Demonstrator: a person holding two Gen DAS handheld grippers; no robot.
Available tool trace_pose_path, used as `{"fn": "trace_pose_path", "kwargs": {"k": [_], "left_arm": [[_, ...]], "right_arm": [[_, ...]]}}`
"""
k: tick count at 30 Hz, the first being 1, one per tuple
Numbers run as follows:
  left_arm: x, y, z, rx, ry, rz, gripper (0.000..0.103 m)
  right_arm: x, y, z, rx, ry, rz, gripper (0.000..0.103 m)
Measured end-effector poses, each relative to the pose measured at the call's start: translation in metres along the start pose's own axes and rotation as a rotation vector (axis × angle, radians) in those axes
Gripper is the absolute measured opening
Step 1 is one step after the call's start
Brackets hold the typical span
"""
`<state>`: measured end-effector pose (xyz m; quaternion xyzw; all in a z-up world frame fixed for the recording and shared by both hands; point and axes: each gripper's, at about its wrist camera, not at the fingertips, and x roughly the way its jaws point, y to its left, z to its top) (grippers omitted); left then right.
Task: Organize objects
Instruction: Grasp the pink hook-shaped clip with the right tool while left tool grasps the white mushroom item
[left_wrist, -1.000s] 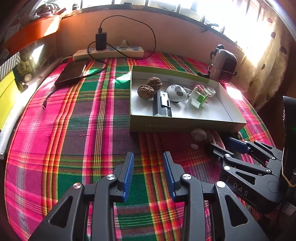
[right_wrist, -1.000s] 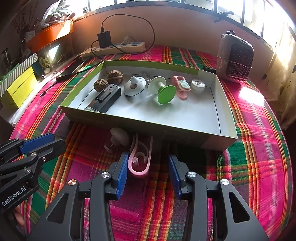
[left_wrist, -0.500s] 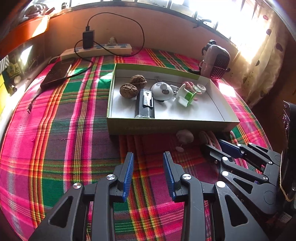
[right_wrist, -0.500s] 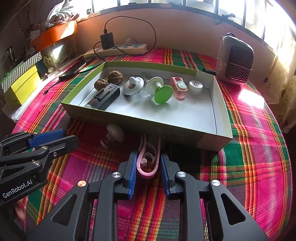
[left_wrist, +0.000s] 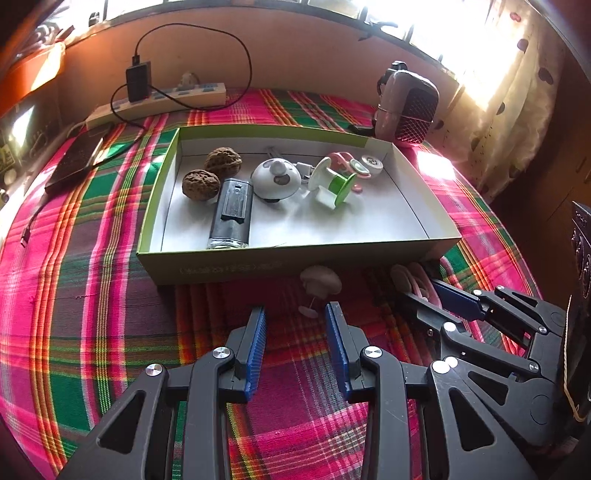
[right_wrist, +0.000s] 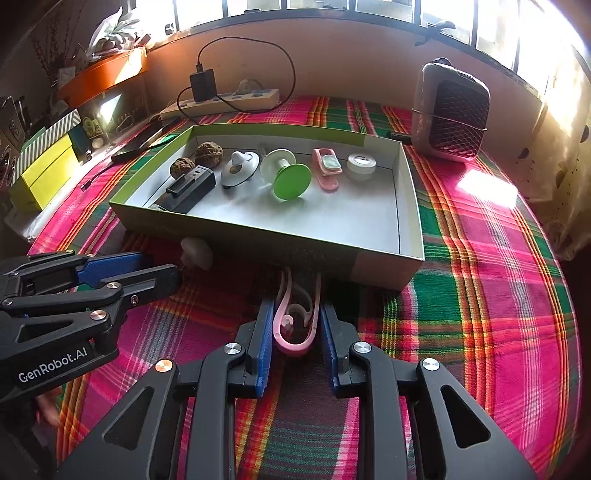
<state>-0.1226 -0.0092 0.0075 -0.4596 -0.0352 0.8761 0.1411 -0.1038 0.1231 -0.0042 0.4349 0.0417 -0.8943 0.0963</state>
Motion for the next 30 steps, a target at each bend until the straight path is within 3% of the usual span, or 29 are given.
{"fn": "trace_pose_path", "kwargs": {"k": [30], "left_arm": [[0.017,-0.024,0.013,0.019,-0.017,0.083,0.031]], "right_arm": [[-0.005,-0.026,-0.005,0.019,-0.015,0.019,0.025]]}}
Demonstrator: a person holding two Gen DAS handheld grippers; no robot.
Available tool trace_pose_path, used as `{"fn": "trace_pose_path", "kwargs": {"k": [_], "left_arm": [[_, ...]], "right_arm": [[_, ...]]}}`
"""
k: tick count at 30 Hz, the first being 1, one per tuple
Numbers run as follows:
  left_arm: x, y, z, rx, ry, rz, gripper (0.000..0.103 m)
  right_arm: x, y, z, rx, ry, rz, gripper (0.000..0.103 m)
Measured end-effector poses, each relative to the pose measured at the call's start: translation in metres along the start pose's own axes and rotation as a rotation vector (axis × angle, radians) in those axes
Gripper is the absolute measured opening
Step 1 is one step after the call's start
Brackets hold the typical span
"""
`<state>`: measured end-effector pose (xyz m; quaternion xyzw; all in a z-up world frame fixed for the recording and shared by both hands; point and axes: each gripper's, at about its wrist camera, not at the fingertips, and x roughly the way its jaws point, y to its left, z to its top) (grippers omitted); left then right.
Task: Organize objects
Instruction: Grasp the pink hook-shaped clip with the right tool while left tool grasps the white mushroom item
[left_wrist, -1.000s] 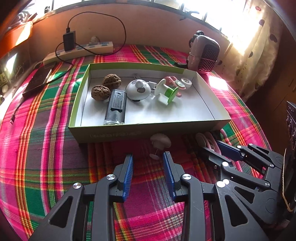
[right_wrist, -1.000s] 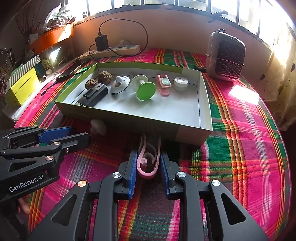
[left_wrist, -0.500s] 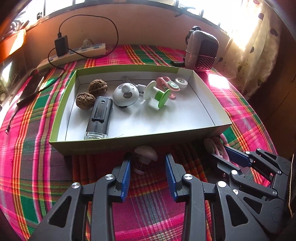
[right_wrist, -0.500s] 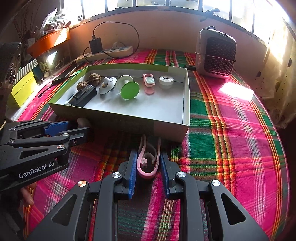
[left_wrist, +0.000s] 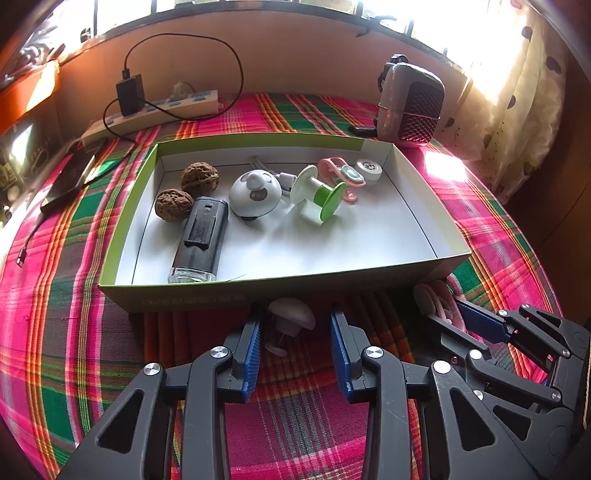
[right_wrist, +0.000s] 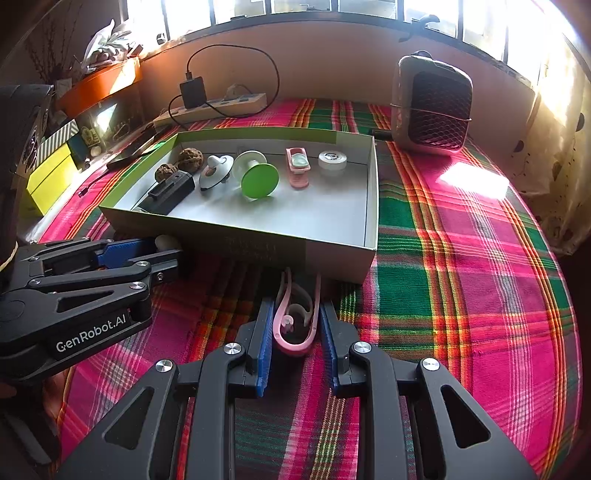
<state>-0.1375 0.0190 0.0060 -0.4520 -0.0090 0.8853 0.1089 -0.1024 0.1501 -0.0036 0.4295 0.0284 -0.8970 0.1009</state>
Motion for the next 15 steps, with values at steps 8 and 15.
{"fn": "trace_pose_path", "kwargs": {"k": [8,15], "left_arm": [[-0.0007,0.0012,-0.0002,0.004,-0.006,0.023,0.023],[-0.0012,0.0011,-0.0003,0.006,-0.007,0.025,0.023]], "right_arm": [[0.0003,0.0002,-0.0002,-0.002,0.000,-0.002,0.025],[0.0007,0.0003,-0.0004,-0.004,0.000,-0.005,0.025]]}}
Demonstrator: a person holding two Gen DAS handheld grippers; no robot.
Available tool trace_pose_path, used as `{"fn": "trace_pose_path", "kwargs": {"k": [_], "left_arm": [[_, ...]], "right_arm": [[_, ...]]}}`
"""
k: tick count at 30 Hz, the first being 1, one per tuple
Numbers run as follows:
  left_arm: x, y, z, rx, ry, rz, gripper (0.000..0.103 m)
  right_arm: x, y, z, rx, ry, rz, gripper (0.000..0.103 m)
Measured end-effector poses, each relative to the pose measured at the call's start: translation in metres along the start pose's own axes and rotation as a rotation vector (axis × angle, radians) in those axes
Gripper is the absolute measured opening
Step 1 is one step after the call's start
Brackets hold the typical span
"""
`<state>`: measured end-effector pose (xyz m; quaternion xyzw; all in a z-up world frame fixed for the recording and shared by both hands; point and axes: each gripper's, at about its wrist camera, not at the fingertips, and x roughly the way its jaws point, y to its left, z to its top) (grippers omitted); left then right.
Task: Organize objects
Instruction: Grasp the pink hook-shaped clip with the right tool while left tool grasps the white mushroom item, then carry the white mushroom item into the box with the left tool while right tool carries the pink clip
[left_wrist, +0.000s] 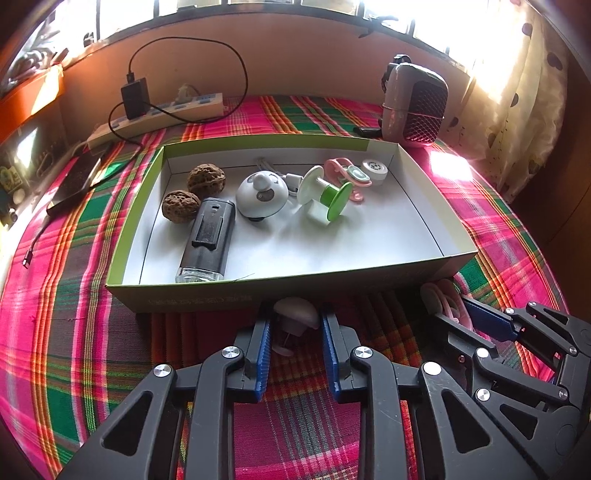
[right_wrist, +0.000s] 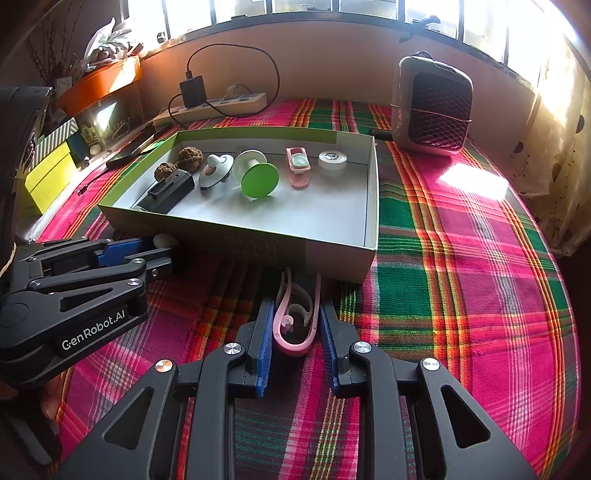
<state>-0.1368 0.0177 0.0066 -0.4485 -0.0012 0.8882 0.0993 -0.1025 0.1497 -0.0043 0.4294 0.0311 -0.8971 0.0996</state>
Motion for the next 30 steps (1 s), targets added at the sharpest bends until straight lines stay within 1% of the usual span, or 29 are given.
{"fn": "trace_pose_path", "kwargs": {"k": [21,30], "left_arm": [[-0.0006,-0.0010,-0.0009,0.002,-0.002,0.004,0.022],[-0.0032,-0.0018,-0.0002,0.024,0.000,0.003,0.022]], "right_arm": [[0.0008,0.0011,-0.0004,-0.002,-0.001,-0.004,0.025],[-0.0005,0.0020,-0.0012,-0.003,-0.003,-0.009,0.025]]}}
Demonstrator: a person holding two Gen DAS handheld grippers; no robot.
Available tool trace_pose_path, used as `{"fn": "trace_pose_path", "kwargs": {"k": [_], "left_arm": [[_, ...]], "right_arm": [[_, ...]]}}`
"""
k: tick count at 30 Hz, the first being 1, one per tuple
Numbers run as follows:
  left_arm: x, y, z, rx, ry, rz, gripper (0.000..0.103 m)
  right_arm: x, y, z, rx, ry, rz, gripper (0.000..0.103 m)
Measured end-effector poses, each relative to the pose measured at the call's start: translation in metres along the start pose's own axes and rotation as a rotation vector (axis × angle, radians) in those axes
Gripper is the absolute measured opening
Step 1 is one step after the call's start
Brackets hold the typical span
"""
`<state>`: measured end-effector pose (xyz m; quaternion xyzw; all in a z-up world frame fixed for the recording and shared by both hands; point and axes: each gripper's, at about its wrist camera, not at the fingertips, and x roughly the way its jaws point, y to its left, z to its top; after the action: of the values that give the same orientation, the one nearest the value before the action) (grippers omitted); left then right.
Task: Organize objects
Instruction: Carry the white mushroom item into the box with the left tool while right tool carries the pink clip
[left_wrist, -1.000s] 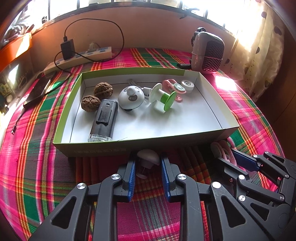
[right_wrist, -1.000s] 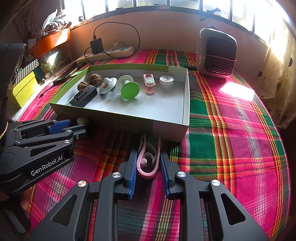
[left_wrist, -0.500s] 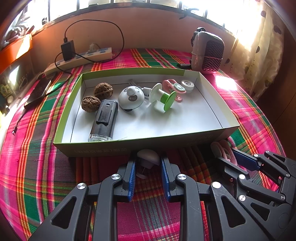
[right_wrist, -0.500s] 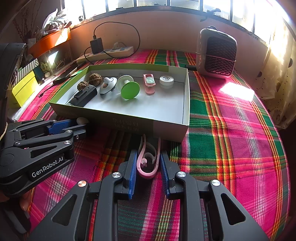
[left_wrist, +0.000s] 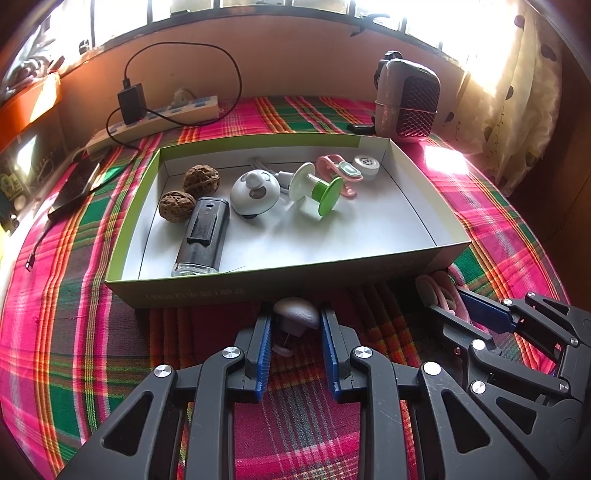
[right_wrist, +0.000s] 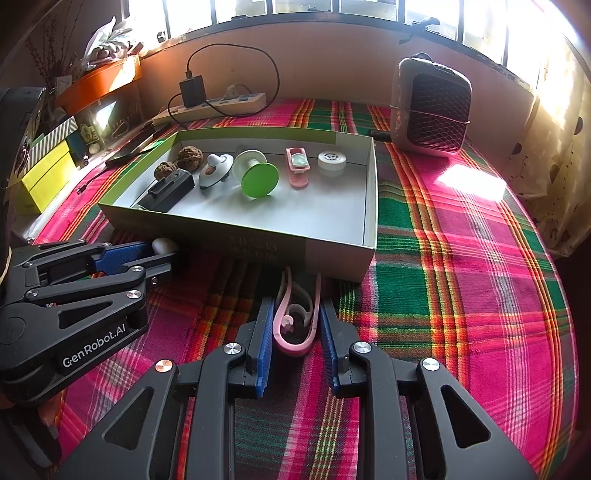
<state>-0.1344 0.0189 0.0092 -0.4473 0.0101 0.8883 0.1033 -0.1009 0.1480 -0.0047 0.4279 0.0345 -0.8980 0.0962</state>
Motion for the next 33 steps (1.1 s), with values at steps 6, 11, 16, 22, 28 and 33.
{"fn": "trace_pose_path", "kwargs": {"k": [6,11,16,22,28,33], "left_arm": [[-0.007,-0.005,-0.004,0.010,-0.014,-0.001,0.022],[-0.015,-0.008,-0.006,0.020,-0.029,-0.003,0.022],[-0.023,-0.009,-0.005,0.023,-0.048,-0.002,0.022],[-0.031,-0.010,-0.003,0.031,-0.072,0.001,0.022],[-0.036,-0.007,0.003,0.028,-0.083,-0.011,0.022],[-0.037,-0.004,0.011,0.026,-0.090,-0.019,0.022]], "right_arm": [[-0.007,0.001,0.000,0.004,-0.012,0.000,0.025],[-0.013,0.003,0.001,0.004,-0.023,0.005,0.025],[-0.020,0.003,0.004,0.004,-0.039,0.007,0.025],[-0.029,0.001,0.011,0.008,-0.063,0.009,0.025],[-0.034,-0.004,0.020,0.015,-0.077,0.008,0.025],[-0.035,-0.005,0.031,0.007,-0.089,0.006,0.025]]}}
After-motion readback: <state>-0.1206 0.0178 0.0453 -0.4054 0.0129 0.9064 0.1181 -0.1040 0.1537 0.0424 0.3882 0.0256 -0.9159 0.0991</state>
